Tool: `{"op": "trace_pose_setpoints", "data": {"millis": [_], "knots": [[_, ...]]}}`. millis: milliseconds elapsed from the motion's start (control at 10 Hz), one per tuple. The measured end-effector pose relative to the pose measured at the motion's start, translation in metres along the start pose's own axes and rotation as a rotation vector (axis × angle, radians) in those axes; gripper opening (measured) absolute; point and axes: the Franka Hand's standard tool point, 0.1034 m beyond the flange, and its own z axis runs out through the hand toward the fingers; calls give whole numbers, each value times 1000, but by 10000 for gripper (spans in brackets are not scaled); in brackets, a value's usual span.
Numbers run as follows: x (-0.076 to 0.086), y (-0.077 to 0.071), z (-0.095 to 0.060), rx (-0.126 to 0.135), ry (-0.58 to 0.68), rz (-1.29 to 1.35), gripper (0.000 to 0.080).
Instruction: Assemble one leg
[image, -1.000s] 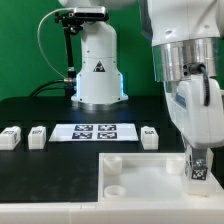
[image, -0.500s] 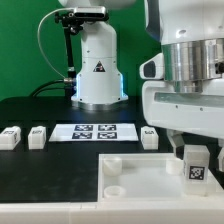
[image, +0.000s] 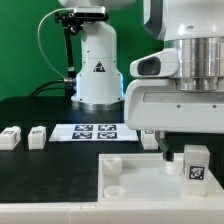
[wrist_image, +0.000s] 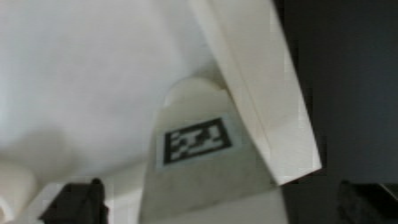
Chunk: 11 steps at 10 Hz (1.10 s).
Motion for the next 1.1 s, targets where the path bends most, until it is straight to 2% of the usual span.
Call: {"op": "trace_pose_setpoints", "data": {"millis": [100, 200, 300, 400, 500, 700, 900, 1100], "knots": [[0, 0, 0, 0, 0, 34, 649], [0, 0, 0, 0, 0, 35, 545], [-1, -1, 0, 7, -4, 146, 545], [-2, -3, 0, 11, -6, 263, 388], [-2, 0, 1, 7, -12, 358, 301], [-2, 1, 1, 6, -14, 533, 300], [-7, -2, 1, 7, -55, 1107, 299], [-4, -1, 0, 28, -91, 1415, 295]]}}
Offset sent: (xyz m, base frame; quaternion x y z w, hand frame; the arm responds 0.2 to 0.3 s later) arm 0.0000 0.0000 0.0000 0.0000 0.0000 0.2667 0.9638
